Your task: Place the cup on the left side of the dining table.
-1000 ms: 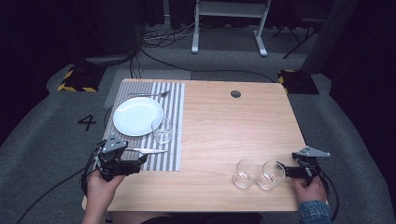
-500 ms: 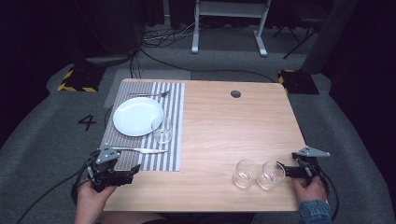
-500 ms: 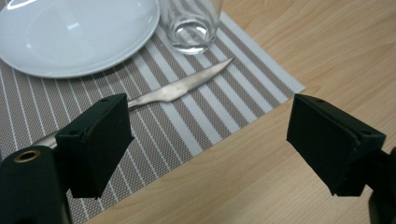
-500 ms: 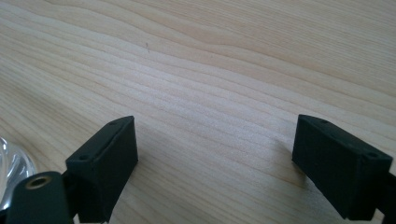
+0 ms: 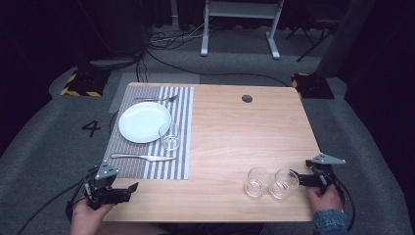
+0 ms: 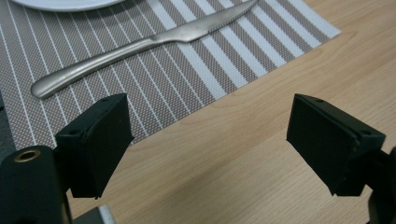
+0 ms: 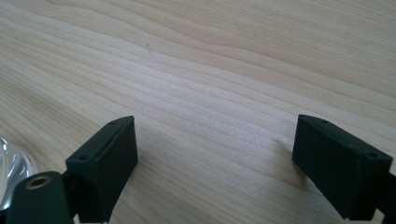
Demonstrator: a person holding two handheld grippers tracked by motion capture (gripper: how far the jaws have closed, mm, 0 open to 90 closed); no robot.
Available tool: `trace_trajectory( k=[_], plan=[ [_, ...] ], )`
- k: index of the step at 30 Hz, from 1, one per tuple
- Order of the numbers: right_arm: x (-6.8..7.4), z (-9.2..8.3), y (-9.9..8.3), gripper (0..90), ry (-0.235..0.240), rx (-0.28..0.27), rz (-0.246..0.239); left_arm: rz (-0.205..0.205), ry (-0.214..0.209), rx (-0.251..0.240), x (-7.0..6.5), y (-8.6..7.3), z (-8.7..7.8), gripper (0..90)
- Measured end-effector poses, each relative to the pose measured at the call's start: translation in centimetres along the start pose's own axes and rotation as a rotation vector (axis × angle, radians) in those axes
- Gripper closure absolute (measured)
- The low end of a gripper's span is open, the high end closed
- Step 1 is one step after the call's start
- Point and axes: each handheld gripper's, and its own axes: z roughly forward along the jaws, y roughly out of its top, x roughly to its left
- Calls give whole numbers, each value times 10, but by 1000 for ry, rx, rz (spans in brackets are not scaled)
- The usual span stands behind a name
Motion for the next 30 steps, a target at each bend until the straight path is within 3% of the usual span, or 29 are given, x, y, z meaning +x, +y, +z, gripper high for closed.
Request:
trace_trajectory(
  k=[10, 13, 15, 16, 17, 20, 22, 24, 26, 30],
  plan=[
    [0, 0, 0, 144, 0, 0, -2, -42, -8, 25, 15, -16, 13, 145],
    [0, 0, 0, 144, 0, 0, -2, -52, 24, 22, 18, -21, 20, 137],
    [0, 0, 0, 144, 0, 0, -2, -70, 85, -22, 19, -24, 25, 87],
    [0, 0, 0, 144, 0, 0, -2, -70, 85, -22, 19, -24, 25, 86],
    [0, 0, 0, 144, 0, 0, -3, -89, 110, -49, 21, -29, 29, 88],
    [0, 0, 0, 144, 0, 0, -2, -80, 94, -43, 22, -34, 35, 88],
    [0, 0, 0, 144, 0, 0, -2, -52, 112, -12, 20, -37, 40, 86],
    [0, 0, 0, 144, 0, 0, -2, -42, 97, -22, 21, -38, 43, 50],
    [0, 0, 0, 144, 0, 0, -2, -69, 74, -11, 23, -38, 44, 39],
    [0, 0, 0, 144, 0, -1, -2, -87, 89, -3, 23, -37, 45, 0]
  ],
)
